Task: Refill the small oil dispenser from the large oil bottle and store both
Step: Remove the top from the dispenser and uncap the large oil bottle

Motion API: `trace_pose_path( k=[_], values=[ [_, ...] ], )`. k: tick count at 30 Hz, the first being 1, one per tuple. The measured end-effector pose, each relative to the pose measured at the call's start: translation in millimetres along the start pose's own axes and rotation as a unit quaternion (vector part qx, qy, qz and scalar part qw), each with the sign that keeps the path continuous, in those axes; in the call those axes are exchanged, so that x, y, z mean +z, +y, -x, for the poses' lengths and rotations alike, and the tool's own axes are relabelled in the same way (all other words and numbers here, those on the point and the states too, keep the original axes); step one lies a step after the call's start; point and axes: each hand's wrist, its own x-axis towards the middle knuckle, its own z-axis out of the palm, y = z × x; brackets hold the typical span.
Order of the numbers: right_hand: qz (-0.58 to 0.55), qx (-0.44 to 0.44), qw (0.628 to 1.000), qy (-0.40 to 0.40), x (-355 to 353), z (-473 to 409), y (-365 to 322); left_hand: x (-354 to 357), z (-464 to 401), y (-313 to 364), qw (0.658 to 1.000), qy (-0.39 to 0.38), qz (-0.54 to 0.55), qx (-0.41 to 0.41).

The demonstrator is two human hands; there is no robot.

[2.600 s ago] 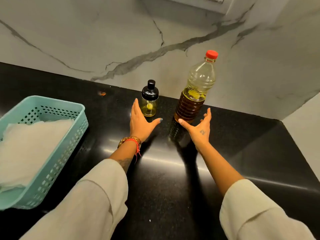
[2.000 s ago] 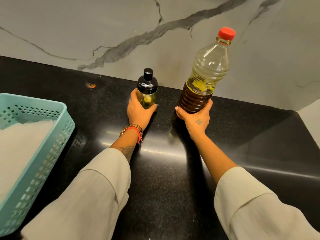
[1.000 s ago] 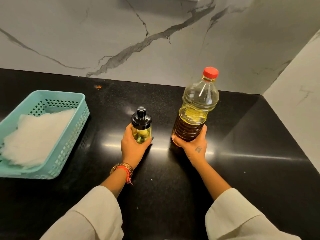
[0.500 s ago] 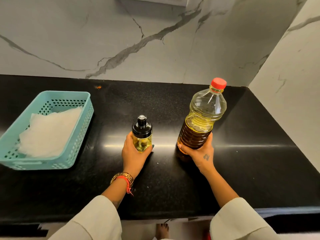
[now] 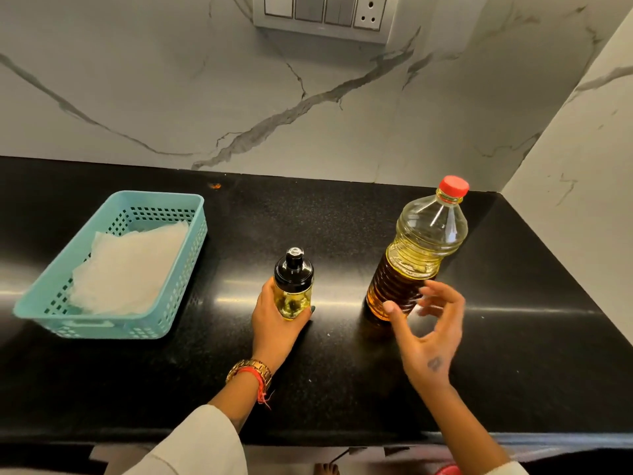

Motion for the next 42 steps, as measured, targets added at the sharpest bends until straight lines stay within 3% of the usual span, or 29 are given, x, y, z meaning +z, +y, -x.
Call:
trace_pose_path(
  k=[2,5,10,15,23,26,29,31,33,37,40,42],
  values=[
    [-0.015,-0.041,0.996,-0.077,14.3,-0.5,-20.7,0.0,-0.1,-0.6,1.000,-0.004,-0.003,0.001],
    [0.017,-0.028,0.977,-0.213,46.6,-14.0,-44.0,-0.4,0.6,-2.3,1.000,-0.002,-0.003,0.000],
    [0.136,-0.006,0.910,-0.392,98.6,-34.4,-52.5,-1.4,0.6,-1.3,1.000,-0.007,-0.018,0.002],
    [0.224,-0.036,0.880,-0.416,118.0,-40.6,-45.8,-1.8,1.5,3.0,1.000,-0.004,-0.023,-0.007],
    [0.198,-0.053,0.884,-0.421,116.6,-47.8,-45.2,-1.9,-0.4,-2.8,0.999,-0.012,-0.031,-0.002],
    [0.129,0.003,0.847,-0.515,113.9,-63.8,-46.6,-3.0,-1.2,-2.8,1.000,-0.018,-0.014,-0.012],
    [0.036,0.093,0.772,-0.628,109.1,-81.1,-47.7,-4.9,-1.0,-1.8,0.999,-0.028,-0.001,-0.015],
    [-0.024,0.144,0.747,-0.649,106.0,-84.0,-50.2,-6.5,-1.9,-3.5,0.999,-0.032,-0.003,-0.012],
    [-0.061,0.173,0.779,-0.600,105.2,-77.7,-51.6,-8.0,-2.7,-5.8,0.999,-0.035,-0.010,-0.007],
    [0.036,0.084,0.889,-0.450,113.3,-51.5,-41.9,-10.9,-5.3,-9.5,0.999,-0.042,-0.028,0.007],
    [0.094,0.030,0.903,-0.419,116.9,-43.3,-37.5,-15.0,-8.3,-10.1,0.998,-0.061,-0.035,0.006],
    [0.087,0.027,0.885,-0.457,116.4,-50.4,-36.8,-17.1,-9.8,-10.7,0.997,-0.067,-0.031,0.006]
  ],
)
